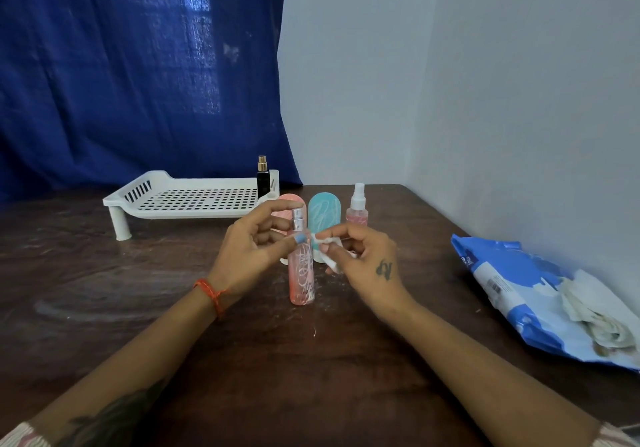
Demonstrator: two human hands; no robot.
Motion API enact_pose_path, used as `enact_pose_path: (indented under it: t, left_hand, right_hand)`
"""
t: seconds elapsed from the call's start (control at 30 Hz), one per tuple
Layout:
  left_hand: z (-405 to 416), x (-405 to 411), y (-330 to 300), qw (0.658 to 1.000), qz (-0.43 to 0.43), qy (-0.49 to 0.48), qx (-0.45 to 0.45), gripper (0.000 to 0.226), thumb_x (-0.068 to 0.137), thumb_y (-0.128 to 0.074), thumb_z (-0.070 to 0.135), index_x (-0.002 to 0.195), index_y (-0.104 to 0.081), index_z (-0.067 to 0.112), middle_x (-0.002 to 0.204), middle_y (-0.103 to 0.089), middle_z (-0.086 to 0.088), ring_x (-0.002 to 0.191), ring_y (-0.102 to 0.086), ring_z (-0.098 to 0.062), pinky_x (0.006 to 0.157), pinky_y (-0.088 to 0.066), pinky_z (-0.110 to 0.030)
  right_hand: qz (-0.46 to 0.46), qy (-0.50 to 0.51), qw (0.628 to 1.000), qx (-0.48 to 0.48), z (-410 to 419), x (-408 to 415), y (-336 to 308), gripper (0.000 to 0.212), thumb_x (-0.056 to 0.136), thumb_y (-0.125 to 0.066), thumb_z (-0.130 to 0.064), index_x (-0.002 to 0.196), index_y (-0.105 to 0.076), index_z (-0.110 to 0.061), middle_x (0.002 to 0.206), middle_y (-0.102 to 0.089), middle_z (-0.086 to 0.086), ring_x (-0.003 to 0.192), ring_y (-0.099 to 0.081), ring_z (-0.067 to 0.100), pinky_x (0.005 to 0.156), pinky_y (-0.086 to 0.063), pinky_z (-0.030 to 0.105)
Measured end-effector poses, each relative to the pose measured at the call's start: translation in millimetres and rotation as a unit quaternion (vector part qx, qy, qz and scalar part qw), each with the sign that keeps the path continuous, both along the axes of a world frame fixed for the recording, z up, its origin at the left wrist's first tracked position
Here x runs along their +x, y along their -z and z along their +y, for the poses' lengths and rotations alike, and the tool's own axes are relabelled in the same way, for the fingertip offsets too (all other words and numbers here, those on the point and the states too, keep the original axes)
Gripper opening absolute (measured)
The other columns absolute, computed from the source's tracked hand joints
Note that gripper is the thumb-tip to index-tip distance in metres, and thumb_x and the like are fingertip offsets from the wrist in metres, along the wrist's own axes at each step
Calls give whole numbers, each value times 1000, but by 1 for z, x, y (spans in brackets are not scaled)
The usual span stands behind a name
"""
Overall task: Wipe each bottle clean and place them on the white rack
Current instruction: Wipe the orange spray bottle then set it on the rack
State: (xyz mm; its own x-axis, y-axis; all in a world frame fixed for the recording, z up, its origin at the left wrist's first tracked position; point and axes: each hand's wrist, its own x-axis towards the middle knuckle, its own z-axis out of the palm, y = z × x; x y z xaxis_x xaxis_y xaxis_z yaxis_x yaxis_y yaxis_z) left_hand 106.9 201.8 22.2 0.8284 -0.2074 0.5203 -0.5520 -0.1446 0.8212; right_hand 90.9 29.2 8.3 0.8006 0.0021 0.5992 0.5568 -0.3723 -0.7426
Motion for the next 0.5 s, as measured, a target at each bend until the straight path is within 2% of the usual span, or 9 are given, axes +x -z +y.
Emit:
enact_pose_path:
  t: [0.07, 0.13, 0.27, 0.37, 0.5]
  left_hand:
    - [-1, 1, 1, 1000, 3, 4, -3, 42, 69, -74, 28, 107, -58, 33, 94, -64, -9, 91, -65, -32, 82, -57, -39]
    - [-1, 1, 0, 1000, 3, 3, -1, 41, 71, -76, 29, 107, -58, 33, 94, -63, -7, 90, -65, -30, 82, -57, -37]
    - [-1, 0, -1, 1000, 6, 1, 5, 39, 71, -74, 29, 107, -58, 34, 94, -63, -7, 85, -65, -23, 77, -57, -31]
    - [-3, -3, -2, 1000, 11, 0, 6, 39, 69, -69, 30, 106, -58, 31, 94, -64, -7, 85, -66, -24, 75, -58, -29]
    - [-4, -4, -3, 1000, 13, -12, -3, 33, 71, -72, 32, 101, -59, 32, 97, -67, -13, 87, -68, -28, 70, -59, -32]
  right_hand:
    - [38, -9, 999, 28, -3, 1, 6, 22, 81, -68, -5, 88, -72, -26, 93, -71, -5, 86, -66, 10, 81, -56, 38]
    - [57, -25, 997, 52, -5, 1, 6, 19, 81, -68, -6, 91, -73, -22, 95, -71, -4, 89, -66, 10, 84, -55, 37]
    - [37, -66, 994, 80, -3, -1, 4, 15, 83, -67, -14, 97, -73, -12, 98, -71, 1, 96, -64, 11, 88, -52, 34]
    - [17, -56, 996, 59, -4, -1, 6, 19, 81, -69, -10, 99, -72, -13, 98, -71, -2, 95, -65, 7, 88, -53, 33]
    - [37, -54, 996, 65, -3, -1, 6, 25, 79, -71, -9, 99, -68, -23, 97, -70, -6, 90, -66, 7, 83, -55, 30]
